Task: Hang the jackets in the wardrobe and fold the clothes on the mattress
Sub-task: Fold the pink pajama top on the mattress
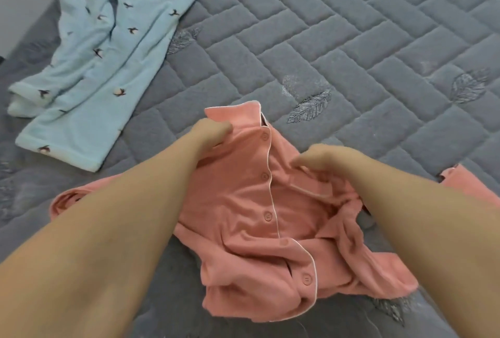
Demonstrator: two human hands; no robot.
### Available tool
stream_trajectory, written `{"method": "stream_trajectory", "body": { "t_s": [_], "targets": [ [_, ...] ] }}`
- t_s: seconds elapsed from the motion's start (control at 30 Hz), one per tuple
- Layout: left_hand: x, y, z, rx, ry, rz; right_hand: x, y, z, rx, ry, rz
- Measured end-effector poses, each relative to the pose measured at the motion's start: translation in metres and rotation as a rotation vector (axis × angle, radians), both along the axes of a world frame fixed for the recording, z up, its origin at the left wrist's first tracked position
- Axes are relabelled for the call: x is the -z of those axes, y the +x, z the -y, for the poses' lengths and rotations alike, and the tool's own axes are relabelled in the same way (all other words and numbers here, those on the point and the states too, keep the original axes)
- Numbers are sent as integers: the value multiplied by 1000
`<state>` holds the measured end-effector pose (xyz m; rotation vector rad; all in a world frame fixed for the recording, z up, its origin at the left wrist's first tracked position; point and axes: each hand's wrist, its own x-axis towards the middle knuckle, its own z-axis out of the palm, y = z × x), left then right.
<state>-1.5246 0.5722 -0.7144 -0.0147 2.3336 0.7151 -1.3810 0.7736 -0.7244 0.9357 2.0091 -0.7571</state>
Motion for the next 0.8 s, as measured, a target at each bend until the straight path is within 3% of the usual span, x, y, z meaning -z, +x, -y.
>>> {"method": "stream_trajectory", "body": {
  "t_s": [0.07,0.13,0.27,0.37,0.43,0.47,0.5,0.57,0.63,0.7,0.77,0.8],
  "targets": [
    [5,-2,-7,137,50,-56,0,5,3,80,-155,221],
    [7,-6,-8,138,210,-129,1,11,4,97,-345,263],
    [-13,-22,-10,-1,514,-191,-5,16,-18,406,-696,-7],
    [-41,-33,-16,-108,675,-118,-35,10,-44,582,-886,-206],
    [-53,-41,-24,-216,831,-41,-55,-3,-59,736,-912,-464],
    [-56,-46,-28,-261,881,-48,-59,-11,-66,854,-839,-662],
    [-52,-53,-33,-309,884,-103,-62,-18,-72,918,-639,-880],
    [-42,-66,-47,-376,741,-330,-55,-26,-81,724,105,-1132],
    [-18,-71,-60,-391,408,-518,-32,-28,-77,454,600,-1114],
    [14,-62,-71,-262,55,-349,9,-29,-63,298,668,-939],
    [51,-45,-75,-85,-145,-155,54,-24,-48,54,702,-713],
    [66,-37,-76,-4,-221,-164,76,-21,-44,-40,753,-675]
  ]
}}
